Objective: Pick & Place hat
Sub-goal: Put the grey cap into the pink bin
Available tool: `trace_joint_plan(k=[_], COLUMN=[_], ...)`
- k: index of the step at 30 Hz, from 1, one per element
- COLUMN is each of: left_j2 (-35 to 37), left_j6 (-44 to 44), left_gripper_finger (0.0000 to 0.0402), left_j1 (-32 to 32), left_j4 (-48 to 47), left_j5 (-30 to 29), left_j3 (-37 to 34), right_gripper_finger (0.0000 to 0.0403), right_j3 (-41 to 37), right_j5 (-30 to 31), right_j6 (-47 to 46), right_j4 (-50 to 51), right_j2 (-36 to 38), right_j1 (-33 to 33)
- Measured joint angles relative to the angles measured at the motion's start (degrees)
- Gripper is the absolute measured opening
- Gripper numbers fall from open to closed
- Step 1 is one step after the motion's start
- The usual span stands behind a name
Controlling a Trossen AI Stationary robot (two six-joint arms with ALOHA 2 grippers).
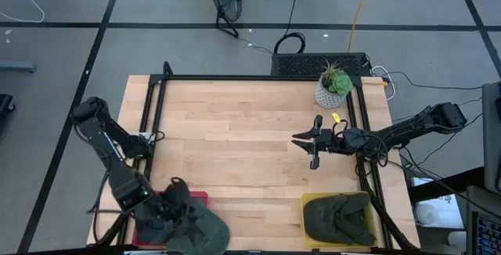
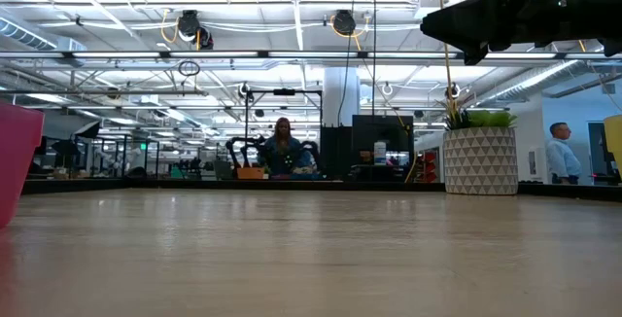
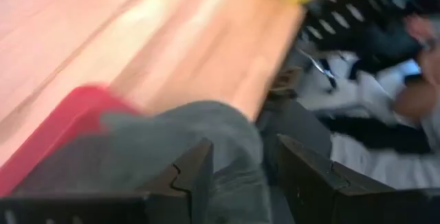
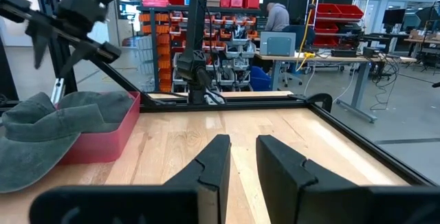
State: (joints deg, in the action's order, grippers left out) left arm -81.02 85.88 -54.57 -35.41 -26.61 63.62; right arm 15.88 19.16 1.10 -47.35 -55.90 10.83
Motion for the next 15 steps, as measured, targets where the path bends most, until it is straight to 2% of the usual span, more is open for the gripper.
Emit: trace_joint_plan(k=[3,5,7,11,15], left_j2=[0.13,0.07,0.07,0.07,-0.12], left_j6=[-10.19,-15.15,-22.21,-38.16,-53.57], left_gripper_finger=[0.0152,0.0152,0.0152,0.0152,0.0152], left_j1=[2.06,3.48,4.6,6.6,8.54], left_j4=[2.77,1.59,0.58,0.36,-6.7], left_j5=[6.19,11.45,14.19,14.55,14.32], left_j3=[0.01,0.01,0.01,0.05,3.79], right_gripper_finger=[0.0059,0.0059,0.0059,0.0059,0.0059], right_j3=[0.0,0.0,0.0,0.0,0.0], right_j5=[0.0,0.01,0.01,0.01,0.04], right_j6=[0.0,0.0,0.0,0.0,0.31], right_j4=[0.02,0.0,0.04,0.37,0.42], right_j2=[-0.01,0.0,-0.01,0.0,-0.02], right_j1=[0.0,0.0,0.0,0.0,0.0])
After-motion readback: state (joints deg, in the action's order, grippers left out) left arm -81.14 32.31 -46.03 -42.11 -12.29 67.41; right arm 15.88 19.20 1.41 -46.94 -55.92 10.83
